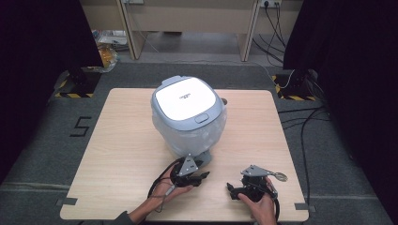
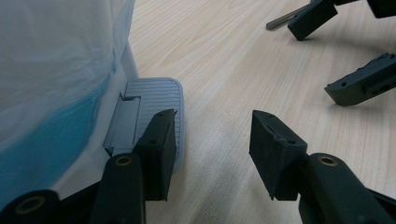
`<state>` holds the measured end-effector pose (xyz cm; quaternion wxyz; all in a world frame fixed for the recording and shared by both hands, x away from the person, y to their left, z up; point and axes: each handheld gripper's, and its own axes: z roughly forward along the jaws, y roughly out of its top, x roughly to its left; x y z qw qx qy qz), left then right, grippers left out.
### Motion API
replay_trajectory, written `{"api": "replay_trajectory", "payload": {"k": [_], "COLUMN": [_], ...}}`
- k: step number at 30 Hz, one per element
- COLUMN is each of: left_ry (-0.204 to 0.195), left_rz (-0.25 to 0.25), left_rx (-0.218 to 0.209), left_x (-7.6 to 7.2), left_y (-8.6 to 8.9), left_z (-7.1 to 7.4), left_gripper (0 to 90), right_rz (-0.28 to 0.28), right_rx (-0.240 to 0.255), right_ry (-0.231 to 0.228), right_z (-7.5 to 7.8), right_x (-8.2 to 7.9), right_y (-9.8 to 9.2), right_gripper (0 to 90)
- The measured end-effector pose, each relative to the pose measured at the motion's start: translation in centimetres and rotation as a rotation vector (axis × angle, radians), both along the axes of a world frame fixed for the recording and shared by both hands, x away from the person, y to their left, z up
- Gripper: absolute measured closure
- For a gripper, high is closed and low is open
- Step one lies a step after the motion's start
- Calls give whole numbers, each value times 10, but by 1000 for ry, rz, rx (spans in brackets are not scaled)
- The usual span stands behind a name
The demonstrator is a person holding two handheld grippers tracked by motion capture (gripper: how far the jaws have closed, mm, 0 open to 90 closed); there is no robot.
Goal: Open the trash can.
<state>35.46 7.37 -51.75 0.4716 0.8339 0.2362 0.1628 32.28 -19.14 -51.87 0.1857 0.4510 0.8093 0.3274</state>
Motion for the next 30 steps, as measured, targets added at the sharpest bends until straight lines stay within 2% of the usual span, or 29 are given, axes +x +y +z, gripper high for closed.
{"api": "replay_trajectory", "payload": {"k": [11,13,17,21,25,28,30], "left_ry": [16,18,32,27,33,25,30], "left_rz": [-5,-7,-7,-8,-11,-15,-12], "left_rx": [30,51,54,80,80,97,87], "left_x": [3,4,5,4,5,4,4], "left_y": [-2,-3,-4,-6,-6,-6,-7], "left_z": [0,0,-1,-1,-1,-1,-1], "left_gripper": [510,510,509,507,507,505,504], "right_rz": [2,2,2,2,1,1,1], "right_rx": [-2,-1,-1,-1,0,-1,-1], "right_ry": [0,-2,-1,-1,0,0,-1], "right_z": [0,0,0,0,0,0,0], "right_x": [0,0,0,0,0,0,0], "right_y": [1,1,1,1,1,1,1], "right_gripper": [12,12,11,11,11,11,11]}}
